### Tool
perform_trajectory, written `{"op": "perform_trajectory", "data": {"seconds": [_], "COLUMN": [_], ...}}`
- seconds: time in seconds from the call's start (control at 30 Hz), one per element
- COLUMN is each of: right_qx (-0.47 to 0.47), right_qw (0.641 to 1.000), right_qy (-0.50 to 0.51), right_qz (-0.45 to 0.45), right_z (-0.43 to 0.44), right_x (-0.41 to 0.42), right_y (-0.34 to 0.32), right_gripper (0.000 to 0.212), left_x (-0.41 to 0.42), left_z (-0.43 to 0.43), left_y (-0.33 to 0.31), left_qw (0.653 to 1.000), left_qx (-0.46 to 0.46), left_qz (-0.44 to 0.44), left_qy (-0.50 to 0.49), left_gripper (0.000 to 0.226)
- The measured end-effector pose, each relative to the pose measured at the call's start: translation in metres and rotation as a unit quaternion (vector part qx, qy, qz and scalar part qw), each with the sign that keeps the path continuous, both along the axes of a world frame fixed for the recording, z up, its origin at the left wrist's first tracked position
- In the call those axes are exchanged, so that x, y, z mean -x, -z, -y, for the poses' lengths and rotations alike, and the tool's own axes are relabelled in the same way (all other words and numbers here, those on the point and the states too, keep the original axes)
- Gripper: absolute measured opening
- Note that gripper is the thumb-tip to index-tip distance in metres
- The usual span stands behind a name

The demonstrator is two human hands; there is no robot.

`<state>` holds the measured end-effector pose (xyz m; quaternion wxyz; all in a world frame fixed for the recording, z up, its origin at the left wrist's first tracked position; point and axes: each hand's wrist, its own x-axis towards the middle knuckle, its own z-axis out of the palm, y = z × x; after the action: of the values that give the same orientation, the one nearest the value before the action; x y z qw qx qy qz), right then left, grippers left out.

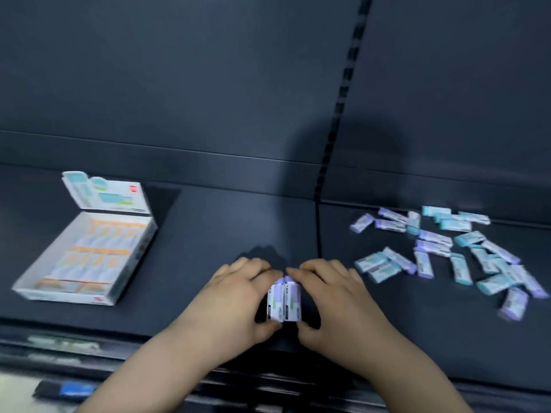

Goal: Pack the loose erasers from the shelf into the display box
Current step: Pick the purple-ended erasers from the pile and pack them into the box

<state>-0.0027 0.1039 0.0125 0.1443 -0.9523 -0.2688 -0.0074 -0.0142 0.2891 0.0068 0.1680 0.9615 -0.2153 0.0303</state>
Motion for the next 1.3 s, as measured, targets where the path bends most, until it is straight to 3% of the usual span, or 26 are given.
{"op": "perform_trajectory", "data": {"seconds": [0.4,0.57,0.67,0.93,1.3], "right_qx": [-0.003,-0.035,-0.043,-0.069,-0.091], "right_qw": [0.999,0.996,0.996,0.996,0.993], "right_qy": [-0.042,-0.071,-0.077,-0.047,0.063], "right_qz": [-0.019,-0.040,-0.034,-0.043,-0.037], "right_z": [-0.084,-0.101,-0.117,-0.179,-0.304], "right_x": [0.008,0.003,-0.003,-0.011,-0.021], "right_y": [-0.012,-0.015,-0.015,-0.012,-0.009], "right_gripper": [0.060,0.056,0.059,0.064,0.069], "left_x": [0.023,0.027,0.027,0.015,-0.036], "left_z": [-0.085,-0.100,-0.120,-0.218,-0.339], "left_y": [-0.014,-0.023,-0.028,-0.024,-0.013], "left_qw": [0.998,0.998,0.994,0.982,0.998], "left_qx": [0.036,0.002,-0.032,-0.012,-0.011], "left_qz": [0.015,0.006,0.027,0.008,0.000], "left_qy": [-0.052,-0.070,-0.102,-0.191,-0.056], "left_gripper": [0.064,0.069,0.071,0.064,0.070]}}
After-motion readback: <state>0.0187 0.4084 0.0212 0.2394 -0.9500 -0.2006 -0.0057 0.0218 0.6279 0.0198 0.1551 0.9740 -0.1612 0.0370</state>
